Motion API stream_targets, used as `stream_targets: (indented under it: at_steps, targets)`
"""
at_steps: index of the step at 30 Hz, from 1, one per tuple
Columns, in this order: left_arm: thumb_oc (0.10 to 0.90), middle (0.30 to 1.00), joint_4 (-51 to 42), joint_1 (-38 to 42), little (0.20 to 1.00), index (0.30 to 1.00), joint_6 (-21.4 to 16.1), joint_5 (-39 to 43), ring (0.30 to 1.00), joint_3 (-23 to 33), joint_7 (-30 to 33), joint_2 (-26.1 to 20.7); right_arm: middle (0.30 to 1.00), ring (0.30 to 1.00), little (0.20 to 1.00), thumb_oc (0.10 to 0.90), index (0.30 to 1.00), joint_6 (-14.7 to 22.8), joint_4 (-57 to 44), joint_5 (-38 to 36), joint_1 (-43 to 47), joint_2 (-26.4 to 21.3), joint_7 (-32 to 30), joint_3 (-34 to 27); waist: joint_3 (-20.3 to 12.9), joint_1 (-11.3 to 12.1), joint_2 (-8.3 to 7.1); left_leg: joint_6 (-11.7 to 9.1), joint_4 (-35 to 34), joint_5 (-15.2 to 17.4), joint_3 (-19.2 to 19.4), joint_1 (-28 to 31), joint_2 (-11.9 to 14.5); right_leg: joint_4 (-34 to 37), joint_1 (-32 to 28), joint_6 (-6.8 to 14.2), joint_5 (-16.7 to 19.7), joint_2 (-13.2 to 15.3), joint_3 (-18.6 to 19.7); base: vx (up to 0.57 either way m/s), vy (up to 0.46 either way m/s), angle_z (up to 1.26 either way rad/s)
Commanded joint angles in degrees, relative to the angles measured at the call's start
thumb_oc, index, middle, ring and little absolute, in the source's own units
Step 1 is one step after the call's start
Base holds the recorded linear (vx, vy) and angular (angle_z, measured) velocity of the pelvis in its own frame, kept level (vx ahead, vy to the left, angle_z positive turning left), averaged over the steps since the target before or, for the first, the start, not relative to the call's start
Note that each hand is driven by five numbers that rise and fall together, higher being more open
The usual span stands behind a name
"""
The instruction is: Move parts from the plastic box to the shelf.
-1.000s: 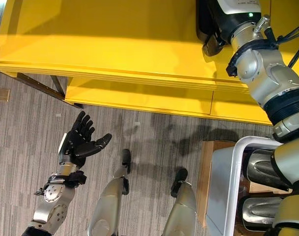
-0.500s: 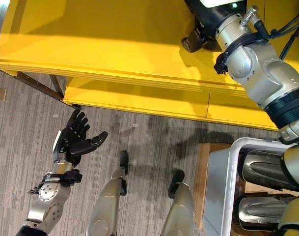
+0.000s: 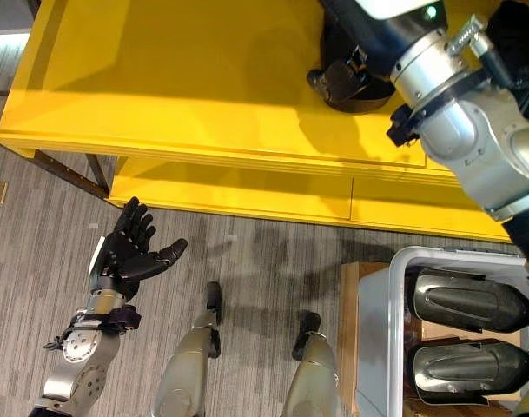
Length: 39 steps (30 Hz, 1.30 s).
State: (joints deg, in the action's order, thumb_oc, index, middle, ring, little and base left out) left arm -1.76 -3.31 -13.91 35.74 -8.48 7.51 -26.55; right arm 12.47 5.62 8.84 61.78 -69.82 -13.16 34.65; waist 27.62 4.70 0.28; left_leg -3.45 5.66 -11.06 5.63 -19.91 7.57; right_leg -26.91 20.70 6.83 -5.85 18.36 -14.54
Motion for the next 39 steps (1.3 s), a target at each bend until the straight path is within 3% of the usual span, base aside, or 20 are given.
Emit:
stream_targets:
  at_steps: [1, 3, 8, 9, 11, 18, 24, 25, 27, 30, 35, 38, 39]
  targets:
    - [0.900, 1.000, -4.7, -0.3, 1.000, 1.000, -4.2, -0.4, 1.000, 2.6, -1.8, -2.0, 1.000, 1.000, 1.000, 0.900, 1.000, 1.7, -2.2, -4.4, -2.1, 2.2, -2.7, -8.4, -7.2, -1.1, -2.07, -4.0, 4.9, 10.8, -1.7, 4.3, 4.1, 12.0, -6.4, 1.6, 6.1, -0.2, 2.2, 0.04, -0.006, -0.11]
    - [0.900, 1.000, -4.2, -0.8, 1.000, 1.000, -3.7, -0.6, 1.000, 2.4, -2.2, -1.0, 1.000, 1.000, 1.000, 0.900, 1.000, 3.1, -6.9, -8.0, -16.9, 6.9, -1.1, -19.1, -8.3, -1.8, -2.01, -4.0, 2.7, 10.4, -1.3, 7.0, 4.2, 14.0, -8.7, 2.0, 6.5, -0.6, 2.1, 0.04, -0.001, -0.09]
    - [0.900, 1.000, -3.5, -2.2, 1.000, 1.000, -2.6, -2.0, 1.000, 3.4, -2.6, 1.2, 1.000, 1.000, 1.000, 0.900, 1.000, 4.9, -14.6, -15.0, -36.6, 18.0, 3.4, -30.2, -11.0, -3.5, -2.26, -3.1, -2.8, 8.8, -0.1, 11.7, 4.1, 17.1, -11.0, 2.5, 7.6, -1.6, 3.5, 0.03, 0.011, -0.11]
    - [0.900, 1.000, -3.5, -2.2, 1.000, 1.000, -2.6, -1.9, 1.000, 3.3, -2.6, 1.1, 1.000, 1.000, 1.000, 0.900, 1.000, 4.8, -14.9, -15.0, -37.0, 18.0, 3.5, -30.6, -11.1, -3.3, -2.35, -3.1, -3.0, 8.5, -0.1, 11.5, 4.1, 17.3, -10.8, 2.5, 7.9, -1.6, 3.5, 0.02, 0.001, -0.26]
    - [0.900, 1.000, -2.4, -3.7, 1.000, 1.000, -2.3, -3.6, 1.000, 4.8, -3.0, 4.0, 1.000, 1.000, 1.000, 0.900, 1.000, 5.8, -18.8, -19.1, -48.8, 28.2, 6.2, -35.6, -12.4, -5.2, -2.27, -2.7, -4.3, 8.8, 0.8, 14.3, 4.6, 17.6, -11.4, 2.7, 7.3, -2.8, 5.7, 0.03, -0.002, -0.28]
    - [0.900, 1.000, -1.1, -5.0, 1.000, 1.000, -2.6, -4.4, 1.000, 7.1, -2.9, 6.6, 1.000, 1.000, 1.000, 0.900, 1.000, 6.2, -19.6, -24.9, -58.0, 36.7, 9.4, -36.8, -14.0, -6.6, -2.71, -2.3, -4.5, 10.1, -2.1, 15.4, 3.6, 18.5, -10.4, 2.3, 7.7, -4.5, 10.2, 0.01, 0.007, -0.36]
    - [0.900, 1.000, 0.2, -4.5, 1.000, 1.000, -2.6, -5.2, 1.000, 6.8, -3.8, 7.1, 1.000, 1.000, 1.000, 0.900, 1.000, 5.7, -19.4, -23.1, -65.3, 39.5, 9.8, -39.6, -15.0, -8.3, -2.31, -2.5, -3.9, 10.3, -1.2, 14.7, 3.7, 19.4, -12.3, 2.8, 7.8, -3.2, 8.4, 0.02, 0.034, -0.02]
    - [0.900, 1.000, 0.4, -4.0, 1.000, 1.000, -2.8, -5.9, 1.000, 6.3, -2.9, 6.8, 1.000, 1.000, 1.000, 0.900, 1.000, 5.6, -17.5, -25.7, -66.7, 43.0, 9.2, -39.2, -15.5, -8.7, -2.47, -2.3, -3.6, 10.9, -0.5, 15.2, 3.4, 20.3, -13.4, 3.4, 8.7, -2.1, 7.8, 0.05, 0.094, 0.15]
    - [0.900, 1.000, 0.8, -3.9, 1.000, 1.000, -2.7, -6.6, 1.000, 6.4, -2.4, 6.5, 1.000, 1.000, 1.000, 0.900, 1.000, 4.9, -17.0, -25.5, -67.7, 44.8, 9.6, -37.6, -15.8, -9.0, -2.96, -1.4, -3.3, 12.6, 0.9, 16.5, 2.0, 21.2, -14.1, 4.6, 10.7, -0.8, 8.7, 0.06, 0.163, 0.14]
    - [0.900, 1.000, 0.6, -3.8, 1.000, 1.000, -2.8, -6.8, 1.000, 6.4, -2.1, 6.4, 1.000, 1.000, 1.000, 0.900, 1.000, 4.9, -17.1, -25.7, -67.9, 45.5, 9.7, -37.4, -15.7, -9.0, -3.33, -0.9, -3.0, 13.2, 1.5, 16.7, 1.4, 21.3, -14.0, 5.1, 11.8, -0.1, 9.3, 0.01, 0.118, -0.05]
    - [0.900, 1.000, 0.5, -1.4, 1.000, 1.000, -3.2, -8.9, 1.000, 5.3, -1.9, 5.4, 1.000, 1.000, 1.000, 0.900, 1.000, 5.1, -19.0, -24.1, -67.6, 45.2, 9.1, -38.1, -15.3, -9.8, -4.94, 1.6, -0.8, 16.3, 2.7, 16.8, -2.7, 20.6, -13.7, 6.9, 16.5, 3.6, 11.4, 0.01, 0.230, -0.07]
    - [0.900, 1.000, 0.7, 2.1, 1.000, 1.000, -4.0, -10.0, 1.000, 3.9, -1.0, 4.4, 1.000, 1.000, 1.000, 0.900, 1.000, 5.5, -20.1, -22.3, -66.7, 45.3, 7.9, -38.8, -14.5, -11.0, -6.23, 3.2, -0.4, 17.3, 4.4, 15.8, -5.2, 21.6, -11.3, 7.6, 25.0, 6.0, 13.0, -0.06, 0.225, -0.10]
    - [0.900, 1.000, 0.8, 3.0, 1.000, 1.000, -4.2, -10.3, 1.000, 3.7, -0.7, 3.9, 1.000, 1.000, 1.000, 0.900, 1.000, 5.6, -20.5, -22.0, -66.0, 45.5, 7.6, -38.2, -13.9, -11.4, -6.37, 3.4, -0.7, 17.6, 6.2, 15.7, -5.4, 23.4, -9.7, 8.1, 29.5, 6.1, 12.4, -0.08, 0.154, -0.31]
